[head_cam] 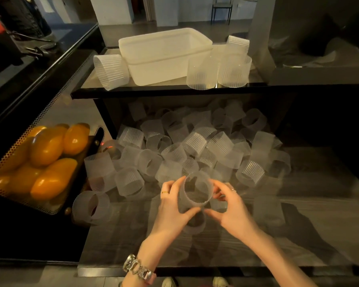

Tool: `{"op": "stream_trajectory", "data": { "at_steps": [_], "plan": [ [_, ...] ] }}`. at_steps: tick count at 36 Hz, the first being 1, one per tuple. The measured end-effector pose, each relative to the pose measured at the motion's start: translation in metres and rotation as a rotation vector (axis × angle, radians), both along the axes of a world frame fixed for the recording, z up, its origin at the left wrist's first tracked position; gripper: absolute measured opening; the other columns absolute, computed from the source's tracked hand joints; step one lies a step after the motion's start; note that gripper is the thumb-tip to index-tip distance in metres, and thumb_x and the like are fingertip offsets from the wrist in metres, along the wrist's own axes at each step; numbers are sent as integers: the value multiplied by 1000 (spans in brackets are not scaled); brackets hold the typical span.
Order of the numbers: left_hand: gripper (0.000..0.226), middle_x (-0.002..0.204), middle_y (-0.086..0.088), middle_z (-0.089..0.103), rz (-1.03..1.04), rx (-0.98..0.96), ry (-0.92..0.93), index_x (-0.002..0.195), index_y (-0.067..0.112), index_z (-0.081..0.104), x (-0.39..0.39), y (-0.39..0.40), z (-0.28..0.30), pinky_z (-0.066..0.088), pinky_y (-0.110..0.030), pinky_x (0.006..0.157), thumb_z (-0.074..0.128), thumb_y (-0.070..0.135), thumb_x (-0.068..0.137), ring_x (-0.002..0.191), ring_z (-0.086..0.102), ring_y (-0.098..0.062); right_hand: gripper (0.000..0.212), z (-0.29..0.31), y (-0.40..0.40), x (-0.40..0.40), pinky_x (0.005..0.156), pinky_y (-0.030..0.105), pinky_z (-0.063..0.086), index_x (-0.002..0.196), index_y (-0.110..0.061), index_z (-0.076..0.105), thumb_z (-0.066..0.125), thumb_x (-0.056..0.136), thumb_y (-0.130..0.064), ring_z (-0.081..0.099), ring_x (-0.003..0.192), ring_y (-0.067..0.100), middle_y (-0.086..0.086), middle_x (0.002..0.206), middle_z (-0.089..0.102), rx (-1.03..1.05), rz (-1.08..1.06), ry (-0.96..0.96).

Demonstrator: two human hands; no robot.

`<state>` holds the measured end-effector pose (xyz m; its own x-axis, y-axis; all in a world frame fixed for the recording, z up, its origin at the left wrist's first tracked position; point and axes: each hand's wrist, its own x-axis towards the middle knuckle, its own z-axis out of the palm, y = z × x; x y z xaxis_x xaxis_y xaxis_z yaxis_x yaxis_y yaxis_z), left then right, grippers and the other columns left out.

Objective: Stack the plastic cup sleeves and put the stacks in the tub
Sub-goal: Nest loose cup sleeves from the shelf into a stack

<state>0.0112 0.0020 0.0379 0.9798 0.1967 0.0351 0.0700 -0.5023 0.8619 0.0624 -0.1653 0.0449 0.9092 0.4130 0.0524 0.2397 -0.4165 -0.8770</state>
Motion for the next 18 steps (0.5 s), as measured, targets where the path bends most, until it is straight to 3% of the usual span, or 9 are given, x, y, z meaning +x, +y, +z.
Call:
{"op": "stream_trajectory", "data": {
  "at_steps": [3,6,8,11,15,18],
  "plan": [
    [77,131,16,36,-5,6,31,128,36,35,-9,1,-10,29,-8,98,81,26,68,120,36,4,67,-6,0,-7,82,8,38,124,-22,52,83,65,-20,50,92,4,-7,102,49,-58,28,-7],
    [77,124,18,45,-6,4,97,124,42,30,-17,1,-20,28,-5,91,81,28,67,116,39,4,62,-18,0,-13,83,8,39,119,-25,53,83,65,-28,51,96,2,-11,112,50,-103,37,10],
    [77,124,17,48,-12,-9,146,123,45,29,-23,2,-28,32,-9,93,81,28,68,116,43,2,59,-27,-2,-16,87,18,43,115,-28,53,83,64,-32,52,101,5,-9,111,55,-116,30,59],
    [77,129,22,46,-25,-64,194,128,46,32,-32,0,-42,32,-5,95,79,33,69,121,40,6,57,-40,-4,-20,90,32,47,109,-37,48,82,63,-39,54,106,6,-11,110,59,-170,17,120],
    [74,128,12,50,12,-122,234,126,33,39,-28,-7,-56,40,-31,103,82,26,67,121,45,-6,60,-57,-6,-22,90,33,49,116,-27,50,80,65,-39,58,108,6,-11,112,62,-208,23,156],
    [69,125,11,53,23,-138,282,122,33,40,-25,-12,-66,43,-34,101,82,26,67,119,49,-9,60,-67,-5,-22,91,32,48,117,-20,51,82,67,-31,60,107,9,-6,111,64,-229,20,174]
  ]
}}
